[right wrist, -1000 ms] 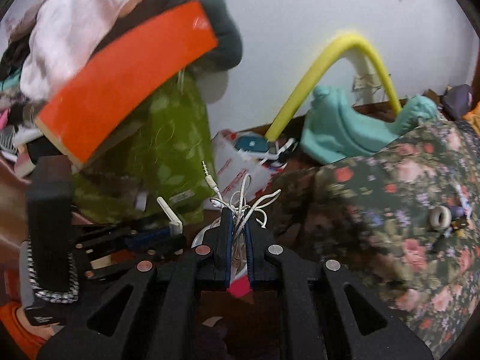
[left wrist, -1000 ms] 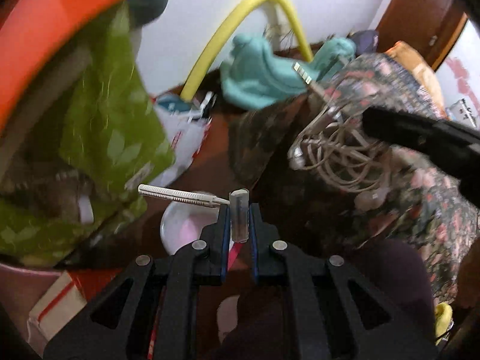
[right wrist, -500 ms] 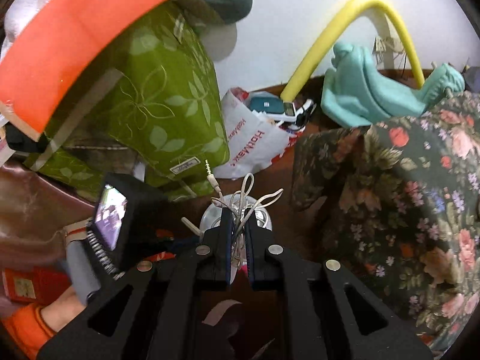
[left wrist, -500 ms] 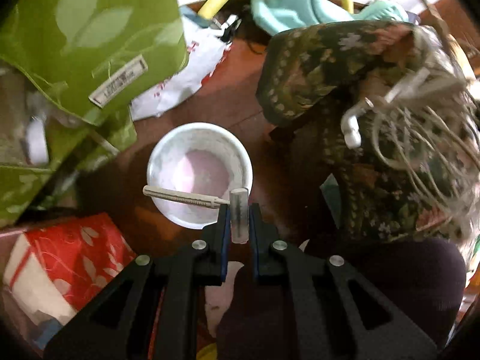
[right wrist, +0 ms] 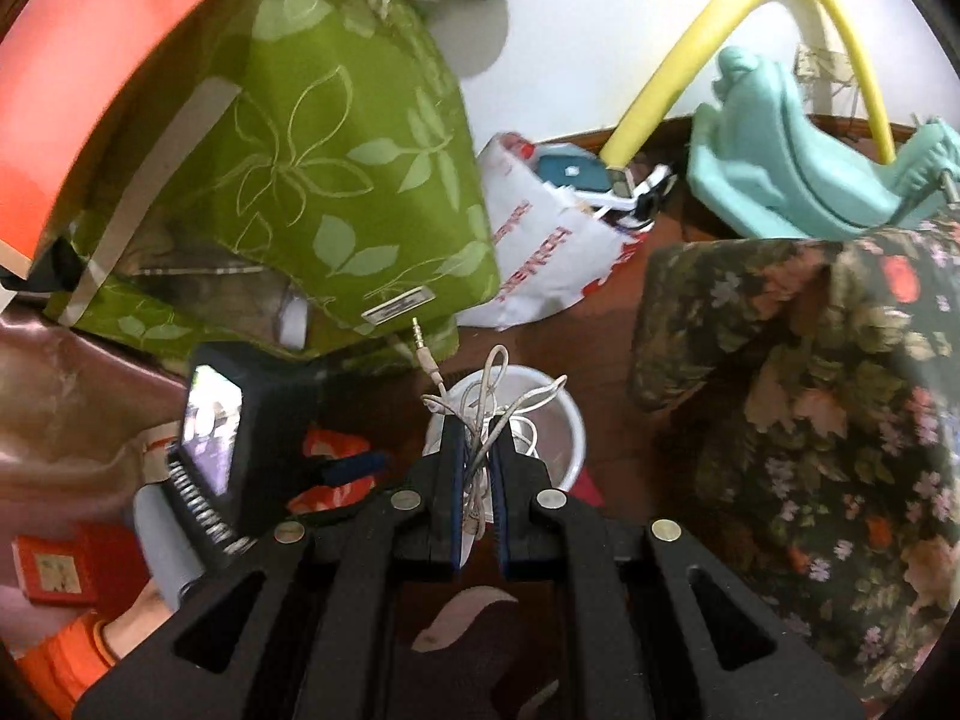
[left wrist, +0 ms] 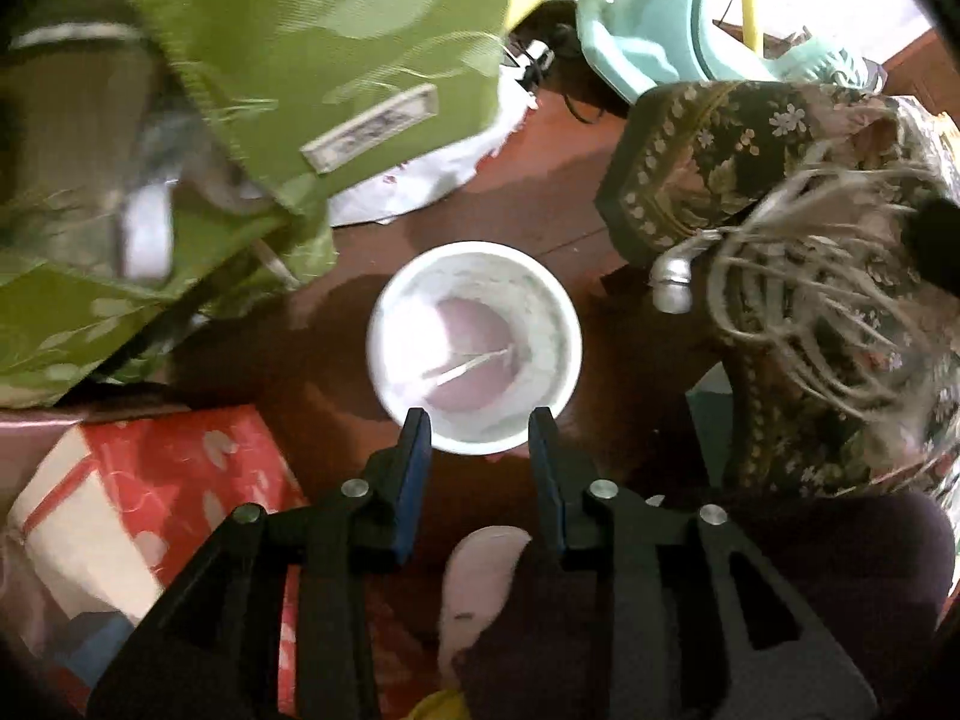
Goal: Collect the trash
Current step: 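Carry the earphones and razor in both grippers down to the white cup, then open both grippers above the white cup to drop the items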
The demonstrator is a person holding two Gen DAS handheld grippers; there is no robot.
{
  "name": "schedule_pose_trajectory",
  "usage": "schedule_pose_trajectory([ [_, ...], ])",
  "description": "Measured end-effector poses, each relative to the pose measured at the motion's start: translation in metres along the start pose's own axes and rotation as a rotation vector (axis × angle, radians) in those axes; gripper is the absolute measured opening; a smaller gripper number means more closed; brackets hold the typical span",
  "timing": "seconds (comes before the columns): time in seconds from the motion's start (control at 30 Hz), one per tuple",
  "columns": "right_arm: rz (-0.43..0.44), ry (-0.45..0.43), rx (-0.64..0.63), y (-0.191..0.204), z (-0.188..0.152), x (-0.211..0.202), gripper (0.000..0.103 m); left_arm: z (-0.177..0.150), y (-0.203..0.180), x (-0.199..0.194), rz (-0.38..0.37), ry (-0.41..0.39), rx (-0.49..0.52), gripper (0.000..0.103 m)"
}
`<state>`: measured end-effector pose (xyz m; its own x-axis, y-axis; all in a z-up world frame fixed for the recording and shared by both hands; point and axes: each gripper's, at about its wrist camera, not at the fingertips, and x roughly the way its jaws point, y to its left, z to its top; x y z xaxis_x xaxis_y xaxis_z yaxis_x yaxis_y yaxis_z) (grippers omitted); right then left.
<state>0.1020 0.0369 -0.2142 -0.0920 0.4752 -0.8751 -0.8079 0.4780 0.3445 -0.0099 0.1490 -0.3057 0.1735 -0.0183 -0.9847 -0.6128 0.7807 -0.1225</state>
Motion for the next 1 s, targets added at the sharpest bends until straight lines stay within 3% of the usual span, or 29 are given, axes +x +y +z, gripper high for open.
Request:
schedule_pose_trajectory([
  [0.2,0.107,0.051,-0.003,0.013,0.004,0.021,0.011,-0.014,0.023,-0.029,0.072,-0.07,-0.029,0.034],
  [0.23,0.107,0.055,-0.005,0.015,0.004,0.022,0.018,-0.016,0.025,-0.033,0.082,-0.081,-0.034,0.035],
  [0.27,0.094,0.059,-0.008,0.018,0.005,0.024,0.033,-0.016,0.028,-0.036,0.085,-0.088,-0.039,0.036],
  [0.33,0.067,0.053,-0.014,0.023,0.004,0.025,0.046,-0.017,0.032,-0.041,0.082,-0.103,-0.049,0.038],
  [0.6,-0.007,0.016,-0.054,0.032,0.002,0.001,0.046,-0.018,0.026,-0.068,0.079,-0.168,-0.034,0.038],
  [1.0,-0.05,-0.167,-0.004,0.014,-0.009,-0.083,0.046,-0.019,-0.024,-0.128,0.033,-0.288,0.076,0.038],
])
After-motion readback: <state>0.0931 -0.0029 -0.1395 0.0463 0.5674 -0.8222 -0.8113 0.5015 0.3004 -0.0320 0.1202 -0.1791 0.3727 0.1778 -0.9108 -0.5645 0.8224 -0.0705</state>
